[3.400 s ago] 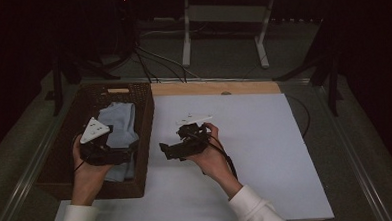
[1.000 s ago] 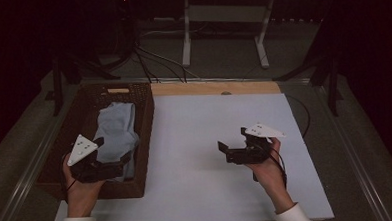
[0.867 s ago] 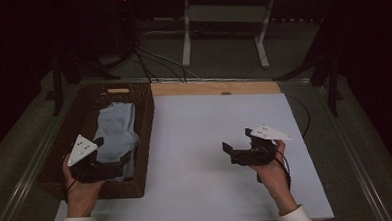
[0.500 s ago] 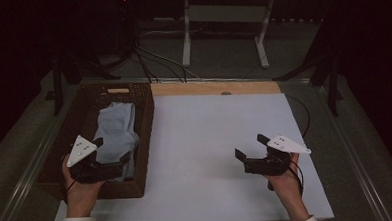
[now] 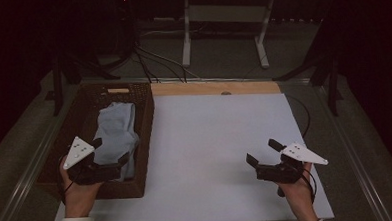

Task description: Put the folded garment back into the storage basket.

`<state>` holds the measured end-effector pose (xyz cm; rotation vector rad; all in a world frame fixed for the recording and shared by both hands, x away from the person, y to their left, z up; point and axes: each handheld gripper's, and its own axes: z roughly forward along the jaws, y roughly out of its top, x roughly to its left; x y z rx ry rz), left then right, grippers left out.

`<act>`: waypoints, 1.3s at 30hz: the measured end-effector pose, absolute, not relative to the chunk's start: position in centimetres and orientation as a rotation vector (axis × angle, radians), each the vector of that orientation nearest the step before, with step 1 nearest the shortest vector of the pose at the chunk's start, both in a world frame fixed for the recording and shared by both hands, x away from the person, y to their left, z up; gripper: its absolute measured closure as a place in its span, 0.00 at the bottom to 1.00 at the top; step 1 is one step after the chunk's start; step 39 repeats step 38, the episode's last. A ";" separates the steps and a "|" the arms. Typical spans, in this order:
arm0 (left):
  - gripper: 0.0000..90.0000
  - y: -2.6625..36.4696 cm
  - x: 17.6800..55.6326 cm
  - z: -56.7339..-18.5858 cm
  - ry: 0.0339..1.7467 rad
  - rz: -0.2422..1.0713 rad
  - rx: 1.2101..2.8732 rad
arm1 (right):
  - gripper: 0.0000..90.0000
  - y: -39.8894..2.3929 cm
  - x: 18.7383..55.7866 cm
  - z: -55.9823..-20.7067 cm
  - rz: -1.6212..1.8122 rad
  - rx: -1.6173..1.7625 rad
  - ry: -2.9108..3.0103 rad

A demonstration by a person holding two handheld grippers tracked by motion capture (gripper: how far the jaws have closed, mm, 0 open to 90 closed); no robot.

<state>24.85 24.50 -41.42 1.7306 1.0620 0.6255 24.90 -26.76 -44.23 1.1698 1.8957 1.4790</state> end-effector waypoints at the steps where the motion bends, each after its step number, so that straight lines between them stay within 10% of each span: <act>1: 0.00 24.5 24.8 -41.4 1.058 0.626 1.731 | 0.03 -26.9 24.8 -44.2 1.479 1.174 1.895; 39: 0.00 24.9 24.6 -41.5 1.050 0.635 1.698 | 0.03 -29.2 23.6 -45.0 1.467 1.210 1.873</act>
